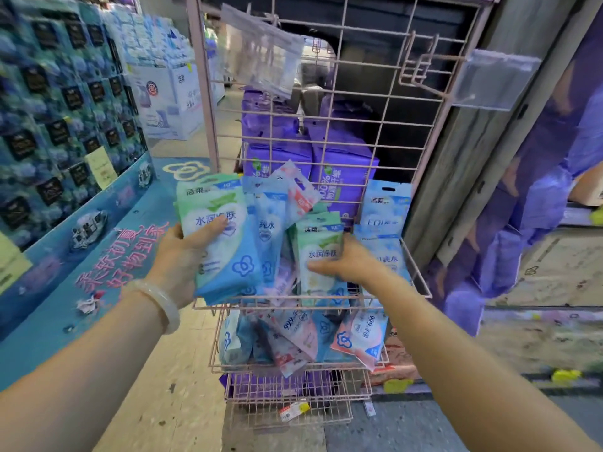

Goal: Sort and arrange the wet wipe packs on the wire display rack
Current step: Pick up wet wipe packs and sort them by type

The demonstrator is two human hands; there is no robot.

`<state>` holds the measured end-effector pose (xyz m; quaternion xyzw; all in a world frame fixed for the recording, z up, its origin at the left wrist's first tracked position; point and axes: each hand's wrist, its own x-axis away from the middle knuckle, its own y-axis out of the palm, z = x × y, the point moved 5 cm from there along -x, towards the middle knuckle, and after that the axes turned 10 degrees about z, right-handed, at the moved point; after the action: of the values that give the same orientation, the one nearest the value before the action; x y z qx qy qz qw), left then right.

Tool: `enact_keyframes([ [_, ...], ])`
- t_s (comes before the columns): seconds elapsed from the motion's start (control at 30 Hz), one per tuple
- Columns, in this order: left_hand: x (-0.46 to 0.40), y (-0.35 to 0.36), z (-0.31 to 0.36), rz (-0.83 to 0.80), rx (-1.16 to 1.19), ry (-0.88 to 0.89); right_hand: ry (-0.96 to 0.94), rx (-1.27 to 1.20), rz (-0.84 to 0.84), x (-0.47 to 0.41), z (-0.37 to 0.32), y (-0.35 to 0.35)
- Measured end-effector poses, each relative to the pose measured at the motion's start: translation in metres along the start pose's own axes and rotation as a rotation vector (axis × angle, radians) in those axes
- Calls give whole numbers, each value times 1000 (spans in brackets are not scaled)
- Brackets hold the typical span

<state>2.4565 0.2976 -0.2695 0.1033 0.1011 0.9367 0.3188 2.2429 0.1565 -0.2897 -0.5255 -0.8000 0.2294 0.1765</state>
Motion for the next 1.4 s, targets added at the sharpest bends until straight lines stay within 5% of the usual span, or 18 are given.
enact_keyframes([
  [0.3, 11, 13, -2, -94, -45, 58, 18, 65, 180, 6, 6, -5],
  [0.5, 20, 23, -10, -133, -13, -57, -57, 131, 295, 8, 5, -17],
  [0.87, 27, 18, -4, -108, 55, -64, 2, -430, 579, 7, 11, -65],
  [1.03, 25, 11, -7, -93, 80, -92, 24, -301, 367, -3, 16, -71],
  [1.17, 22, 10, -10, -98, 75, -92, -58, 76, 272, -3, 8, -32],
  [1.4, 18, 10, -13, -106, 83, -108, 68, 98, 186, -14, 1, -8],
])
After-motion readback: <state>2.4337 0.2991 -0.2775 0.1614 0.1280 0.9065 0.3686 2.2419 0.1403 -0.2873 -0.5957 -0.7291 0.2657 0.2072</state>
